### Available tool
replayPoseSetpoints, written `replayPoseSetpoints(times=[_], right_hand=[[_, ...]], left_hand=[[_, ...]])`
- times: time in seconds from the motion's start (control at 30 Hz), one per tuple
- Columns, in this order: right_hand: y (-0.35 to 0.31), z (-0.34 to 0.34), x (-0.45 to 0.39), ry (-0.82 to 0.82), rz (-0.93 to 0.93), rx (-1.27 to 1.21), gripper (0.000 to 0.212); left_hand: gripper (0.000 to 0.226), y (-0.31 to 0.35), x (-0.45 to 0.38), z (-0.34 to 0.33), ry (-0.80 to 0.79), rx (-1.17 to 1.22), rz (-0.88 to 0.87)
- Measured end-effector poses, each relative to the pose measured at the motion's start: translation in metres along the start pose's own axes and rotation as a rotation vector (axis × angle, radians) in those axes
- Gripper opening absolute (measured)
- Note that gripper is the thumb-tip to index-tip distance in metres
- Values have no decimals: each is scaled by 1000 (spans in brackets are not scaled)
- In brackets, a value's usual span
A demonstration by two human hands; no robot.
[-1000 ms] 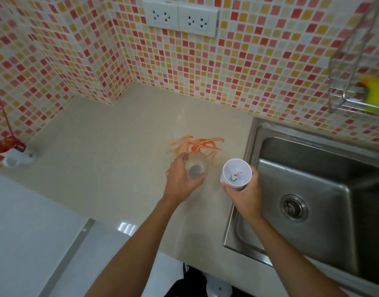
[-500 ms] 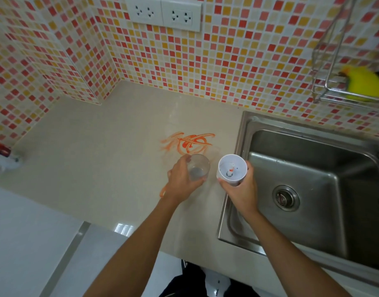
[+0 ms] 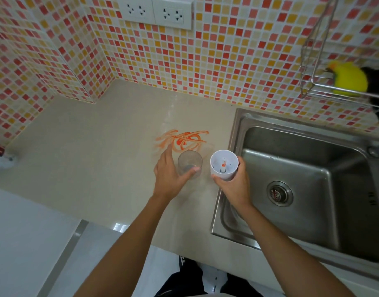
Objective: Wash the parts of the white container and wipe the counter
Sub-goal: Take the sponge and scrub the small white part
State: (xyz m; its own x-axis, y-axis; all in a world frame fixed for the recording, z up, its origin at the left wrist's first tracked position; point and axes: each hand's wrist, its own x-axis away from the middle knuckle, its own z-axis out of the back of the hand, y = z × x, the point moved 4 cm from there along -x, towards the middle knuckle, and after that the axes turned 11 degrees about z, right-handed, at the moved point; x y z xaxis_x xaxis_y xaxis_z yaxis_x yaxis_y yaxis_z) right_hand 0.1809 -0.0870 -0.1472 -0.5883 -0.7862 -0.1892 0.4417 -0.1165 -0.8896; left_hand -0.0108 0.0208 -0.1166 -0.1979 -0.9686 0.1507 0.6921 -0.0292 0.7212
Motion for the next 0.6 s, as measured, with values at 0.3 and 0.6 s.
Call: replayPoseSetpoints(times=[0.3, 0.6], right_hand=[[-1, -9, -6, -32, 35, -28, 83], [1, -15, -8, -67, 36, -94, 82]], left_hand=[[22, 85, -20, 2, 82, -185, -566], [24, 108, -29, -22, -241, -531, -591]])
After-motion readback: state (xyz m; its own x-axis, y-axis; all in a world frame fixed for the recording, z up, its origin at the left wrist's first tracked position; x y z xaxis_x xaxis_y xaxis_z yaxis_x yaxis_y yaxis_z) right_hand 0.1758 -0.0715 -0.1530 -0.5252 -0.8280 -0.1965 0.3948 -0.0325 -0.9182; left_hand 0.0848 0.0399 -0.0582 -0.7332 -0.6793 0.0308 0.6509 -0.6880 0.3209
